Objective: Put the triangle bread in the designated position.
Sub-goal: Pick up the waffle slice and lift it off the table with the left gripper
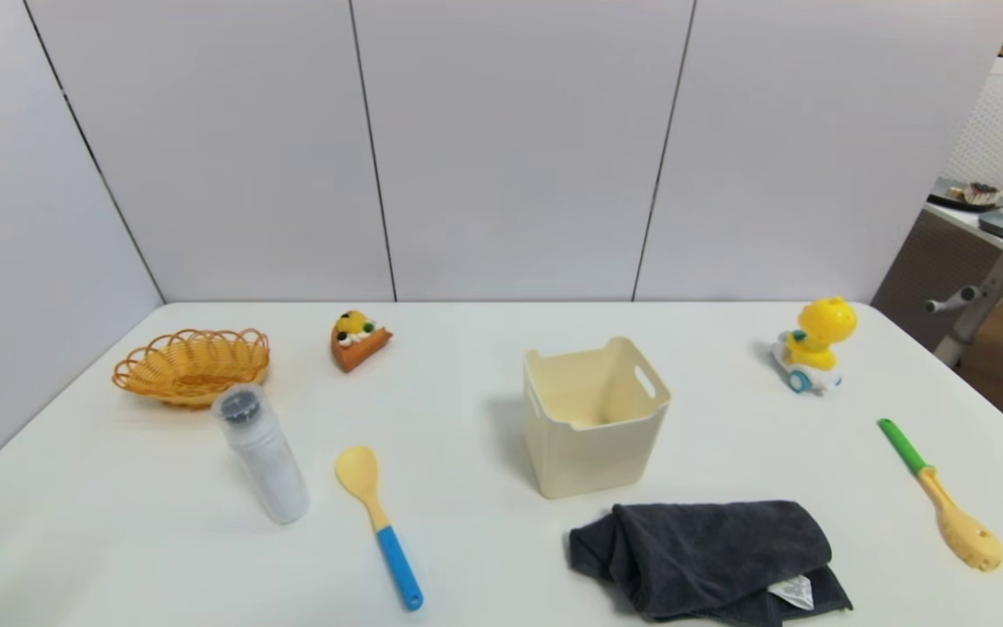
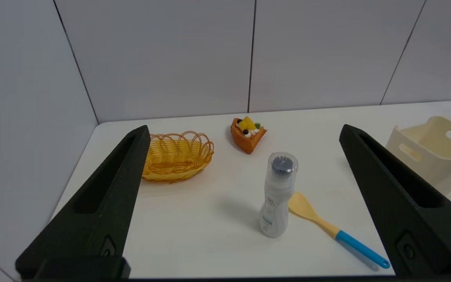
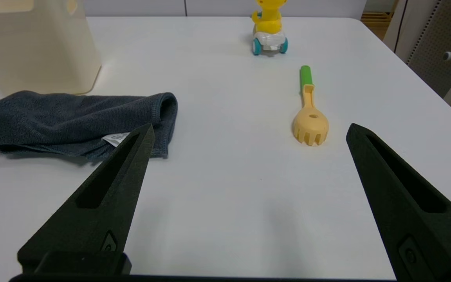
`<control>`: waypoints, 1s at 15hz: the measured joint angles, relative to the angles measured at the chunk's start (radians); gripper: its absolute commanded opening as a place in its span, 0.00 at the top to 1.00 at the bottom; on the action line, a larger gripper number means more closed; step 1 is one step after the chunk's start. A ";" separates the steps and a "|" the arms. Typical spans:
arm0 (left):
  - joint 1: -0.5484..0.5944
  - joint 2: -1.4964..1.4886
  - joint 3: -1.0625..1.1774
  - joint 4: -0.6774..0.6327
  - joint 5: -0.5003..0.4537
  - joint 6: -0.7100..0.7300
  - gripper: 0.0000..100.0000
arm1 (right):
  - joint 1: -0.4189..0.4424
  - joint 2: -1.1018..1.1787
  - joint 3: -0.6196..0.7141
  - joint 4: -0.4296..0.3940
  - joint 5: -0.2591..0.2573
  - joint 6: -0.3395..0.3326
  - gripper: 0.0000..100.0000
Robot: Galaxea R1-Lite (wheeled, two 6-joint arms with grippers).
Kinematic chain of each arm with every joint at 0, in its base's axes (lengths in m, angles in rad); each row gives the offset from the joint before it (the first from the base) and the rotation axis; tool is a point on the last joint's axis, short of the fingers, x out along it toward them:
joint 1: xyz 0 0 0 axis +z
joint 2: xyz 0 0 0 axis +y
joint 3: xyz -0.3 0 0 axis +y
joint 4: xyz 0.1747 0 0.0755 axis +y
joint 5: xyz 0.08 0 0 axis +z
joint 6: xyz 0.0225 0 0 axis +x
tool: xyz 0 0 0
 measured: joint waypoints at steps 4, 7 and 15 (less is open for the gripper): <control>-0.014 0.170 -0.260 0.077 -0.003 -0.021 0.00 | 0.000 0.000 0.000 0.000 0.000 0.000 0.00; -0.017 0.302 -0.481 0.197 -0.007 -0.025 0.00 | 0.000 0.000 0.000 0.000 0.000 0.000 0.00; -0.017 0.790 -1.209 0.521 -0.067 -0.015 0.00 | 0.000 0.000 0.000 0.000 0.000 0.000 0.00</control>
